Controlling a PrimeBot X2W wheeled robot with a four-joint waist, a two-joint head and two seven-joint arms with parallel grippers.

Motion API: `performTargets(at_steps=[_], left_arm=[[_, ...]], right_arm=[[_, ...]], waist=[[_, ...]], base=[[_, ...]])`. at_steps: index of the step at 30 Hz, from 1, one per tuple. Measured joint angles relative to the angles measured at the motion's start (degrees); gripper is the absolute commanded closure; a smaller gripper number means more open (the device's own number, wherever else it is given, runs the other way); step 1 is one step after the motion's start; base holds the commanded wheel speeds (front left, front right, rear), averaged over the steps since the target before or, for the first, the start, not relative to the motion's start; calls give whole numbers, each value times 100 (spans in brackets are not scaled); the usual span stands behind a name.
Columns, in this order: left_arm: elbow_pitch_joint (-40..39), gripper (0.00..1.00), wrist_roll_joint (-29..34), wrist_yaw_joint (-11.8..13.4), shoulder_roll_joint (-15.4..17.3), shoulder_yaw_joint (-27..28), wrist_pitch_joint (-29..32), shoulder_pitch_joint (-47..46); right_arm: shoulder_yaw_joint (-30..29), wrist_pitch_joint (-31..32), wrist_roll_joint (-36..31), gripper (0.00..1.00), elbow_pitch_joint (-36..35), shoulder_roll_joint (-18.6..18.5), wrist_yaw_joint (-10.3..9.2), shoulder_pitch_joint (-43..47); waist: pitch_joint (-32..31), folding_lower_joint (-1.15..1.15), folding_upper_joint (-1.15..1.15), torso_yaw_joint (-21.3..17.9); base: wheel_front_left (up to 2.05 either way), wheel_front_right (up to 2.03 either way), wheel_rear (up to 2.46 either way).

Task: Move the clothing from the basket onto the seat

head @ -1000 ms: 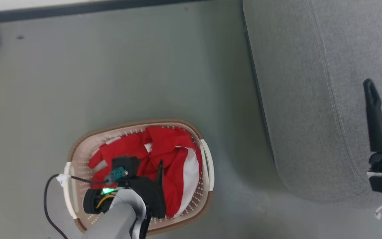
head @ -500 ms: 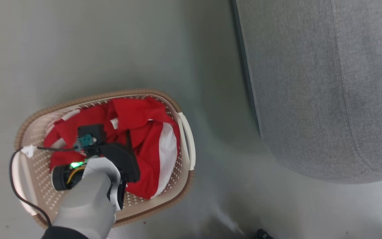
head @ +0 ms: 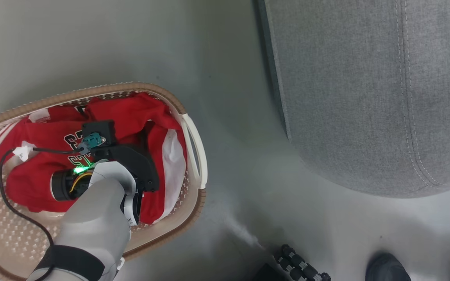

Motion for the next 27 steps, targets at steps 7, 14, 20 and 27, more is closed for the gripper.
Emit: performTargets(at_steps=[7, 14, 20, 27], left_arm=[[29, 100, -30, 0, 22, -131, -46, -20], [83, 100, -233, 0, 30, -174, -69, -20], [-29, 100, -380, 0, 29, -276, -156, -1], [-430, 100, -597, 0, 36, -421, -204, 220]], right_arm=[[53, 0, 59, 0, -11, 3, 0, -91], [70, 0, 181, 0, -40, 20, 0, -196], [62, 0, 198, 0, -46, 22, 0, -194], [18, 0, 200, 0, -88, 21, 0, -194]], waist=[[119, 0, -1, -161], [111, 0, 0, -209], [7, 0, -1, -121], [-162, -1, -1, 52]], base=[[0, 0, 0], [0, 0, 0], [0, 0, 0], [0, 0, 0]])
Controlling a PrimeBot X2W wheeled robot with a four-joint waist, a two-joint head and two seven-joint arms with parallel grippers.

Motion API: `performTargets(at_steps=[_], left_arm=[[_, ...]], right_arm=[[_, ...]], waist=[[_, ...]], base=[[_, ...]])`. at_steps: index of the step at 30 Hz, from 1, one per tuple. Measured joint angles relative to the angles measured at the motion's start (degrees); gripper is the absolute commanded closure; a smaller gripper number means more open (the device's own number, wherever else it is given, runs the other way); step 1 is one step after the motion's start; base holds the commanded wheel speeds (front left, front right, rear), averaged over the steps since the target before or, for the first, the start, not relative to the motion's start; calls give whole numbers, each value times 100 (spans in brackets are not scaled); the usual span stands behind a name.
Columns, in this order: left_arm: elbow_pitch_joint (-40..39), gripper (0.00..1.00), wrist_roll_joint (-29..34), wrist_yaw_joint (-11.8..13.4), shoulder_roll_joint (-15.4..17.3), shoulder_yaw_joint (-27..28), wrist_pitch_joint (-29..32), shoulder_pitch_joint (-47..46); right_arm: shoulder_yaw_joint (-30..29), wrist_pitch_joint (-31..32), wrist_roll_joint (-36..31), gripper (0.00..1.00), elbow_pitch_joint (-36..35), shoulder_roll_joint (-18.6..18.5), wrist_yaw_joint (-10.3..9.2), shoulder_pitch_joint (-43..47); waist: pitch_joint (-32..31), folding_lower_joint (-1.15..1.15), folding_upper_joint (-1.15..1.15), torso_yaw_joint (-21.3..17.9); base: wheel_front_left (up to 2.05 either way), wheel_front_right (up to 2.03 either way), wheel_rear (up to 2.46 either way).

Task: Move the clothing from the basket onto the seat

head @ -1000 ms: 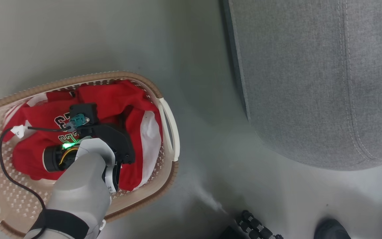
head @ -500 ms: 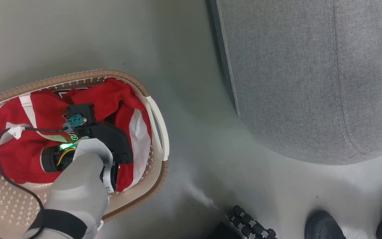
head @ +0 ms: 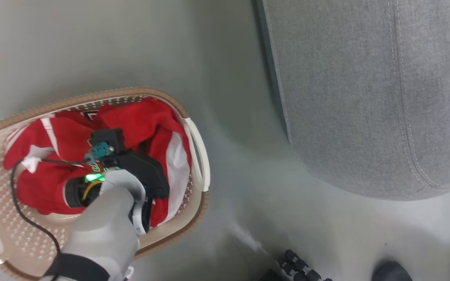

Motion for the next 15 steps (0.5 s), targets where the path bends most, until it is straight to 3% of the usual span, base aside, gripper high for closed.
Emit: performTargets(at_steps=[15], left_arm=[[-1103, 100, -121, 0, -7, 124, 0, 728]], right_arm=[[-396, 0, -41, 0, -234, -25, 0, 196]], waist=[[-460, 0, 0, 600]], base=[[0, 0, 0]])
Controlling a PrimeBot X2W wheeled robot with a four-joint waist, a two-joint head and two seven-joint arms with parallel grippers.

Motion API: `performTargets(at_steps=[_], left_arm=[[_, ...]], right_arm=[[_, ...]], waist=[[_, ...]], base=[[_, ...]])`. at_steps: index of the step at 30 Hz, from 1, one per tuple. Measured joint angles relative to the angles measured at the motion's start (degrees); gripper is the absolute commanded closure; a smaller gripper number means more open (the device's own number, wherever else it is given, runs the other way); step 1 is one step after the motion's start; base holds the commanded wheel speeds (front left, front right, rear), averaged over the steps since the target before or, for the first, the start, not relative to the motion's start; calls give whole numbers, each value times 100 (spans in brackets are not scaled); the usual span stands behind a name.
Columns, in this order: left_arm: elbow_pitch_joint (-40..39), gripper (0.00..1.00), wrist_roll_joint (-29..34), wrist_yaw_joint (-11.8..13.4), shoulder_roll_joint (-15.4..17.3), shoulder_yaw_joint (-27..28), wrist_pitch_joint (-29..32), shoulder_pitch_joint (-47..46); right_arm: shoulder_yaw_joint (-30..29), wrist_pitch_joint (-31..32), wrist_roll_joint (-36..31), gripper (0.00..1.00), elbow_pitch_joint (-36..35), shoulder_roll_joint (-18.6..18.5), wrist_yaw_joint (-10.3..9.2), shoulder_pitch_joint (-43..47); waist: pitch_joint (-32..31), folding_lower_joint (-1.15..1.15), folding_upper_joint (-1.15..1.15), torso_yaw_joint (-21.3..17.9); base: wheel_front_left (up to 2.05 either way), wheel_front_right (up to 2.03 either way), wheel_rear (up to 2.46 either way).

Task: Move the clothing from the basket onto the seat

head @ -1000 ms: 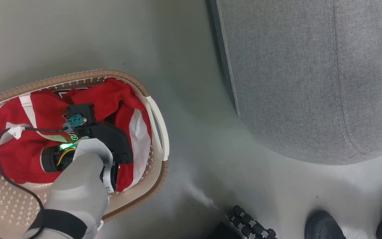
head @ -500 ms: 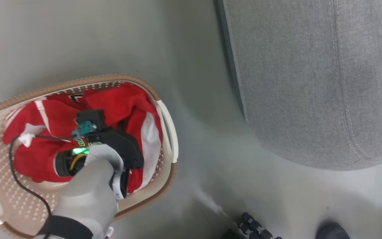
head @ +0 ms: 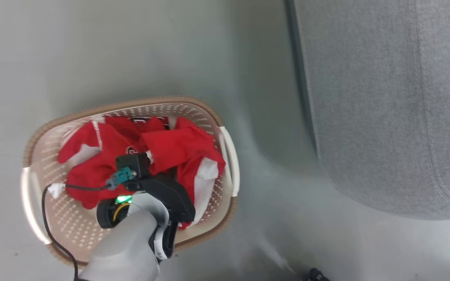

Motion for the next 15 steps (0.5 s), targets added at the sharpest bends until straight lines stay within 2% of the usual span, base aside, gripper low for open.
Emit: performTargets(at_steps=[8, 15], left_arm=[[-541, 100, 275, 0, -8, 334, 0, 339], [-829, 100, 932, 0, -26, 832, 0, 555]], right_arm=[[-192, 0, -136, 0, 13, -21, 0, 236], [-245, 0, -303, 0, 232, -20, 0, 510]], waist=[[-339, 0, 0, 395], [-770, 0, 0, 715]], base=[[0, 0, 0], [0, 0, 0]])
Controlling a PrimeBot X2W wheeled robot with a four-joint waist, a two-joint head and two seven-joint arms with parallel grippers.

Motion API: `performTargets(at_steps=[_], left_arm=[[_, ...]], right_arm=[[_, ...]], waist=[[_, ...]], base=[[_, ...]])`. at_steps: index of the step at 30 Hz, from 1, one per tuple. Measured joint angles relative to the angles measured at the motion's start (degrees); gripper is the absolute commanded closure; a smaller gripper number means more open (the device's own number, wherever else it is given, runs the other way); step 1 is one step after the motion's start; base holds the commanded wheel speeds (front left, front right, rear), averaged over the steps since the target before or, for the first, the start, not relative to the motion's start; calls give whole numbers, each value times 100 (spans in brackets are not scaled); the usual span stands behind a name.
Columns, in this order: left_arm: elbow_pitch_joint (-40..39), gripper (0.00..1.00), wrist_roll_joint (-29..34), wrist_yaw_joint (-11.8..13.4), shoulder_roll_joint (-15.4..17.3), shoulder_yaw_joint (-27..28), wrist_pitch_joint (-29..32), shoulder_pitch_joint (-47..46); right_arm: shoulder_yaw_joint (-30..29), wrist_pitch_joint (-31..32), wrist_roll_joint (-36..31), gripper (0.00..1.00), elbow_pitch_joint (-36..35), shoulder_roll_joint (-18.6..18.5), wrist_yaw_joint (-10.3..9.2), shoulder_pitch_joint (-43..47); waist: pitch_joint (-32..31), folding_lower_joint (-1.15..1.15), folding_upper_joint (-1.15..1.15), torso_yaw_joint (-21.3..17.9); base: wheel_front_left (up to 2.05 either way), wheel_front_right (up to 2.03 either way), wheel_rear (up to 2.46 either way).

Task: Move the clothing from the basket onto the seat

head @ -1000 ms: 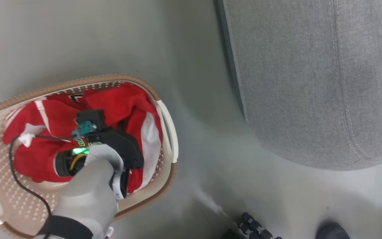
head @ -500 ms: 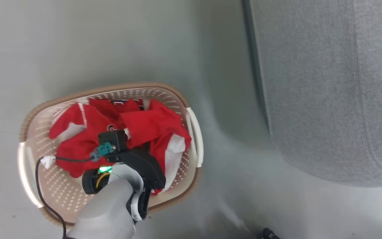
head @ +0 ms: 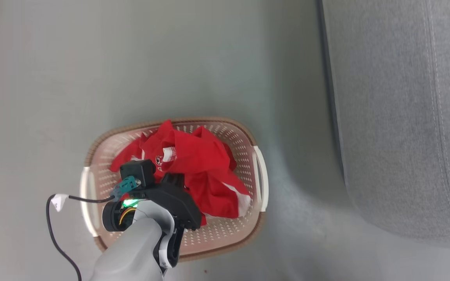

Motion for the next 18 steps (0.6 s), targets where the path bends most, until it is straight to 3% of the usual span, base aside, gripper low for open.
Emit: performTargets(at_steps=[18], left_arm=[[-1190, 100, 2503, 0, -64, 1696, 0, 788]], right_arm=[[293, 0, -448, 0, 947, 371, 0, 744]], waist=[[-1480, -1, 0, 569]], base=[[0, 0, 0]])
